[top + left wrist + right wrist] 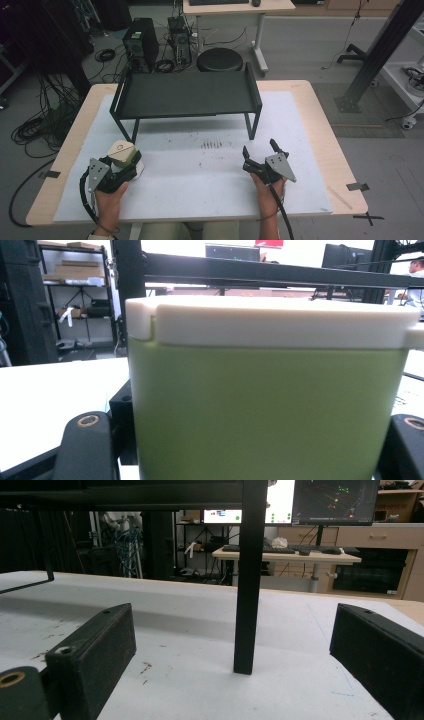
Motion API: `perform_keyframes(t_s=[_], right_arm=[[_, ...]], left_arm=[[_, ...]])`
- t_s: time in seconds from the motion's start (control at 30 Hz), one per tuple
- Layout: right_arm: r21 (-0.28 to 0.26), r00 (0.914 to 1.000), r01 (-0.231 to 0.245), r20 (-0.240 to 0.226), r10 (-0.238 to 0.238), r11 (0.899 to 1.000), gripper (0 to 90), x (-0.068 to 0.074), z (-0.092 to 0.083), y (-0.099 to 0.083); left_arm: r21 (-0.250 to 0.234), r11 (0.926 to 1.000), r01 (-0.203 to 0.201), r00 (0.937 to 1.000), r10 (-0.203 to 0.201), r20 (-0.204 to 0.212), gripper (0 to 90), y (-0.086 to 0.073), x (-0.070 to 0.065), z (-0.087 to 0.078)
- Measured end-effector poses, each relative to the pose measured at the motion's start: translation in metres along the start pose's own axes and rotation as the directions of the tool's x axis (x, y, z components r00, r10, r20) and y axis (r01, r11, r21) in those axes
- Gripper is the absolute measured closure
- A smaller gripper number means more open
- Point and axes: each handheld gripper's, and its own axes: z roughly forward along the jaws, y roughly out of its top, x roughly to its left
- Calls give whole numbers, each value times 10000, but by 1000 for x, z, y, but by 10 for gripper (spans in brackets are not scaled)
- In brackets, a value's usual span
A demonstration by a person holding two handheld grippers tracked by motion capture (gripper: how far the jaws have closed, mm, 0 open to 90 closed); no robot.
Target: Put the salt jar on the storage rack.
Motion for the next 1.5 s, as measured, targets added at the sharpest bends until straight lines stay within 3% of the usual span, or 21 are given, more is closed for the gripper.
perform_keyframes(t_s=[0.9,1.03,1.37,1.5], right_arm=[[-51,10000,-9,-13,9,10000,48,0,0,0],[-63,10000,-8,-18,8,10000,48,-1,0,0],[-59,10000,-10,-23,10,10000,48,0,0,0],[-57,10000,-10,-21,10,10000,48,0,0,0]], left_arm=[[109,9999,81,10000,-81,-26,286,2,0,1],[164,9997,-191,9997,193,-119,289,5,0,2],[64,10000,25,10000,-25,23,293,13,5,0],[40,9999,-93,9999,93,132,293,18,4,-2]])
